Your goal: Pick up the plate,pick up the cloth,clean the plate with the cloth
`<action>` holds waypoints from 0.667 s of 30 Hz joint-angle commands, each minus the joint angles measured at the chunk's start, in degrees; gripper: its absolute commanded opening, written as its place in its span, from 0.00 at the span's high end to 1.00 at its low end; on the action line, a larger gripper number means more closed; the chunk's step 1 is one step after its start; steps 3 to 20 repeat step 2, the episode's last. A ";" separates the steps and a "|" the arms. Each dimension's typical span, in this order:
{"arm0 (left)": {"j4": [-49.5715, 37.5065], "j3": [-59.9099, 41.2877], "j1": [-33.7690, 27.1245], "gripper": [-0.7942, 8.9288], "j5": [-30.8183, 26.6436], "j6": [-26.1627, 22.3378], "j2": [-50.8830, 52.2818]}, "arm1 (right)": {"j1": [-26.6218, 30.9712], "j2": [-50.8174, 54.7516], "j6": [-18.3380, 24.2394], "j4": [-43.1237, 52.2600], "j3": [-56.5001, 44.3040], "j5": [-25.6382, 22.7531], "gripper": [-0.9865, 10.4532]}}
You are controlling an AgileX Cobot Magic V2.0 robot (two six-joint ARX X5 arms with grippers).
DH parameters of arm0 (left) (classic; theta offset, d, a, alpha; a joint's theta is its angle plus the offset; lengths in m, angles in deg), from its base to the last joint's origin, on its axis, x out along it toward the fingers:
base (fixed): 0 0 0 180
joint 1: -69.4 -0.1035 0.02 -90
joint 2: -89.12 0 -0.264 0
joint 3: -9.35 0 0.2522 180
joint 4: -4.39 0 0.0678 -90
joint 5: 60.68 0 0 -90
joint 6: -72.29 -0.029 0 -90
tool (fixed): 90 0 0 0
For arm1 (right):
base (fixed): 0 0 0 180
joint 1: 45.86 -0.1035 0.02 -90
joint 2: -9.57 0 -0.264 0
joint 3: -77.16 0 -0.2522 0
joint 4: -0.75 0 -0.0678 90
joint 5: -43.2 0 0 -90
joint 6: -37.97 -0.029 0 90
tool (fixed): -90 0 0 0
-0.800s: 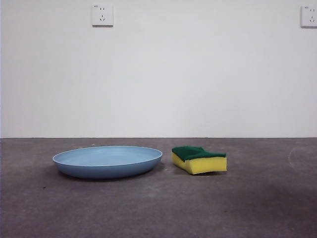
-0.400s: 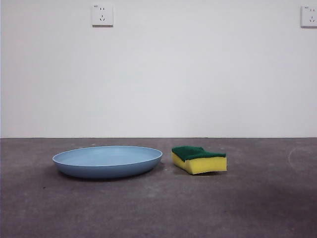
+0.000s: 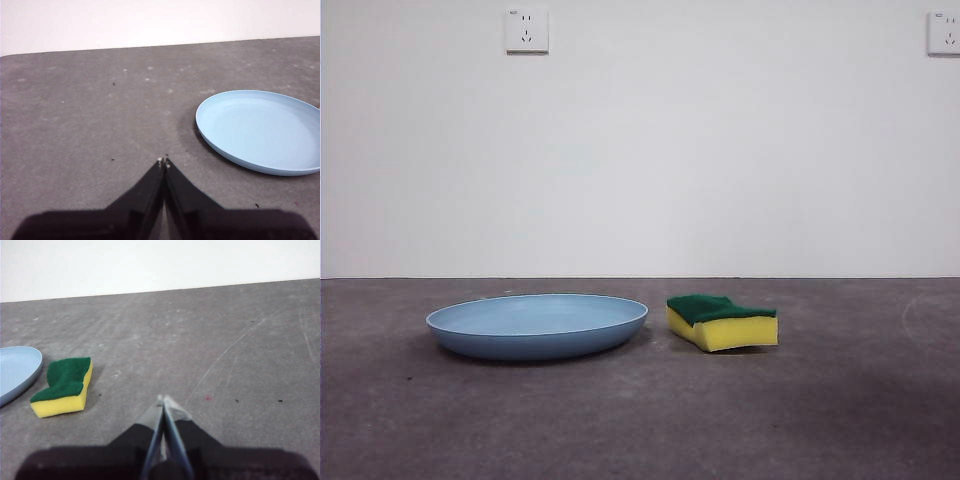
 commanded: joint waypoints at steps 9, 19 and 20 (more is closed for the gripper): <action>0.39 -0.57 -0.17 0.92 0.00 0.37 0.17 | -0.02 0.11 -0.37 -0.63 -0.61 -0.20 0.91; 0.39 -0.57 -0.17 0.92 0.00 0.37 0.17 | -0.02 0.11 -0.37 -0.63 -0.61 -0.20 0.91; 0.39 -0.57 -0.17 0.92 0.00 0.37 0.17 | -0.02 0.11 -0.37 -0.63 -0.61 -0.20 0.91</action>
